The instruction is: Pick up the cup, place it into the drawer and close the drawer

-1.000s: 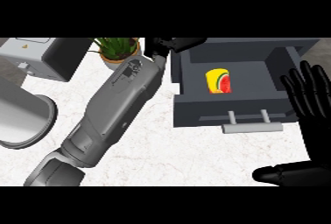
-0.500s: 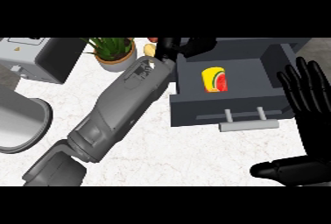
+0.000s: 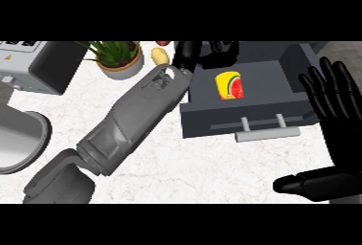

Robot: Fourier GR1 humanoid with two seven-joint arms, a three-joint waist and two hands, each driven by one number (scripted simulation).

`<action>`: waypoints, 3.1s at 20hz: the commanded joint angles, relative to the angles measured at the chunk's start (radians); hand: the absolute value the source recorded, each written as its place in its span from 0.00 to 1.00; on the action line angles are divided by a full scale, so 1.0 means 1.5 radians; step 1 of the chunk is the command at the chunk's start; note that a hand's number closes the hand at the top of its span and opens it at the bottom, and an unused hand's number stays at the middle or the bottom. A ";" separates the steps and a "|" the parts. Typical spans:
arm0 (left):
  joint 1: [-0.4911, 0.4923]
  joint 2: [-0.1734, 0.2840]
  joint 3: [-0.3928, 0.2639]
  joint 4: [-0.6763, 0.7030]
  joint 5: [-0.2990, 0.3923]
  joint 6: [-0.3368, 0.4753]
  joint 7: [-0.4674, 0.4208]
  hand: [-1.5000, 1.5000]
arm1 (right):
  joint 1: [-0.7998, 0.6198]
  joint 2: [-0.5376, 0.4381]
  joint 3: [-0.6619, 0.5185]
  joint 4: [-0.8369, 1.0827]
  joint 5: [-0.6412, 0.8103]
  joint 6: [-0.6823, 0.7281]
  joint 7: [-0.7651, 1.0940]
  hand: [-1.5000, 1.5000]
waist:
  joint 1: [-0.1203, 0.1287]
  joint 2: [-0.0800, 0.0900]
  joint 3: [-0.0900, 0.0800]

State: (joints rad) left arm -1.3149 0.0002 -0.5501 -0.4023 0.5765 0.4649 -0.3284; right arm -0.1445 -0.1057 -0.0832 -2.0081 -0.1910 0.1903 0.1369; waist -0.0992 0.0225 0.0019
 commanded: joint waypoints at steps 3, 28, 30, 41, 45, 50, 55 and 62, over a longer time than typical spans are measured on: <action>0.003 0.000 -0.049 0.001 0.021 0.034 -0.001 0.00 | -0.002 0.012 0.010 -0.008 -0.014 0.004 -0.005 0.00 | -0.011 0.002 0.000; 0.156 0.097 0.083 -0.293 0.145 -0.003 -0.043 0.00 | 0.046 -0.109 -0.028 -0.049 -0.026 0.127 0.021 1.00 | 0.085 -0.023 -0.002; 0.230 0.137 0.083 -0.343 0.148 -0.019 -0.042 0.00 | 0.098 -0.114 -0.021 -0.094 -0.018 0.140 0.025 1.00 | 0.083 -0.024 -0.002; 0.491 0.316 0.129 -0.644 0.170 -0.059 0.042 0.00 | 0.070 -0.105 0.039 0.012 0.169 0.119 -0.022 1.00 | 0.081 -0.018 -0.001; 0.566 0.314 0.141 -0.665 0.166 -0.090 -0.007 0.00 | 0.041 -0.126 0.098 0.076 0.312 0.111 -0.100 1.00 | 0.086 -0.015 -0.001; 0.609 0.353 0.164 -0.698 0.184 -0.129 0.012 0.00 | 0.033 -0.155 0.195 0.122 0.495 0.069 -0.154 1.00 | 0.089 -0.014 -0.001; 0.683 0.381 0.214 -0.685 0.184 -0.209 -0.022 0.00 | -0.014 -0.130 0.222 0.256 0.577 0.004 -0.199 1.00 | 0.077 -0.013 -0.001; 0.811 0.367 0.242 -0.755 0.168 -0.251 -0.039 0.00 | -0.095 -0.084 0.219 0.411 0.641 -0.030 -0.185 0.00 | 0.075 -0.015 -0.001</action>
State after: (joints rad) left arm -0.1860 0.5571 -0.2101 -1.4972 0.8406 0.1276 -0.3731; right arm -0.2216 -0.2732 0.2255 -1.4794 0.7026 0.1616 -0.1815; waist 0.0171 0.0012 0.0003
